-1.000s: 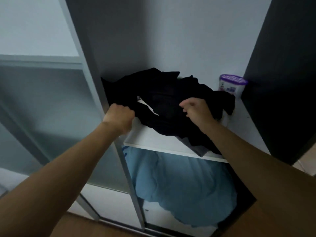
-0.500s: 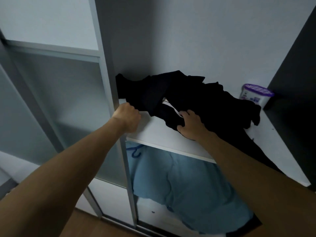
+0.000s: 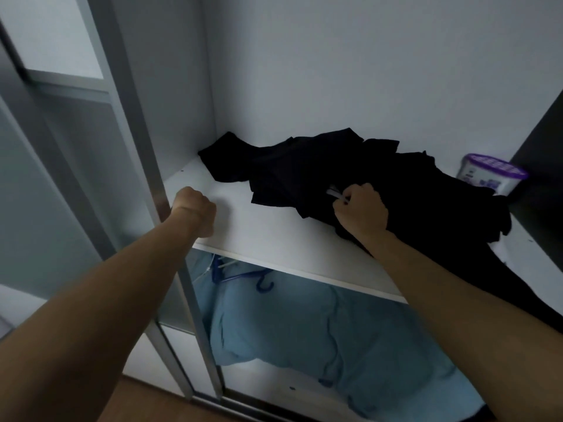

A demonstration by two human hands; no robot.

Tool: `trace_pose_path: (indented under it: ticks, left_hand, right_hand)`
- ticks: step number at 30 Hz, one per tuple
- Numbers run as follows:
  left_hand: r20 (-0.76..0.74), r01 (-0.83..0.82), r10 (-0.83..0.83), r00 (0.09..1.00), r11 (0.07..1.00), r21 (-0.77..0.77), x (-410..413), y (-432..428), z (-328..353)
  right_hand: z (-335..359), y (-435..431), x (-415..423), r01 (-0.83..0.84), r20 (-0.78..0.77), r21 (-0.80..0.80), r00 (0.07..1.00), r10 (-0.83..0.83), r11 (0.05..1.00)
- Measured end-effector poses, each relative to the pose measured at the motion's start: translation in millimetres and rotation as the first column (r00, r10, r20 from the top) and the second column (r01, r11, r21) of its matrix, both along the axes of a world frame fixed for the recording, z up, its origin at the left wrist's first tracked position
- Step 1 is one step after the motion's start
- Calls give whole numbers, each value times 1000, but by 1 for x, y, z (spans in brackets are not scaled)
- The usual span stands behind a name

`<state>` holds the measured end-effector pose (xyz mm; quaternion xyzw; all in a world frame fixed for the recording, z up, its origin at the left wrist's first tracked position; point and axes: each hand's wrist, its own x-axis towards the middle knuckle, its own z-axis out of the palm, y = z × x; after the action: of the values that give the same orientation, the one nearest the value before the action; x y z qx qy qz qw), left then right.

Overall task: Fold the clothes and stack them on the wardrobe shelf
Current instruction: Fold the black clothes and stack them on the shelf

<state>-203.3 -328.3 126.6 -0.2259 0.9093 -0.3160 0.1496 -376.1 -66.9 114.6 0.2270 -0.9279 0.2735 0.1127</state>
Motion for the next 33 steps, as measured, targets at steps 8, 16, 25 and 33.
trace_pose_path:
  ticks: [8,16,25,33]
  left_hand:
    - [-70,-88,99,993,985,146,5,-61,-3]
    - [263,335,677,688,-617,713,-37,-24,-14]
    - [-28,687,913,407,-286,668,-61,16,-33]
    - [-520,725,648,557,-74,685,38,50,-29]
  right_hand:
    - [11,-100,-26,70,264,-333,964,22,940]
    - [-56,-62,66,-543,-282,153,777,563,826]
    - [-25,-25,78,-152,500,-486,759,417,860]
    - [41,-57,56,368,688,-715,521,506,594]
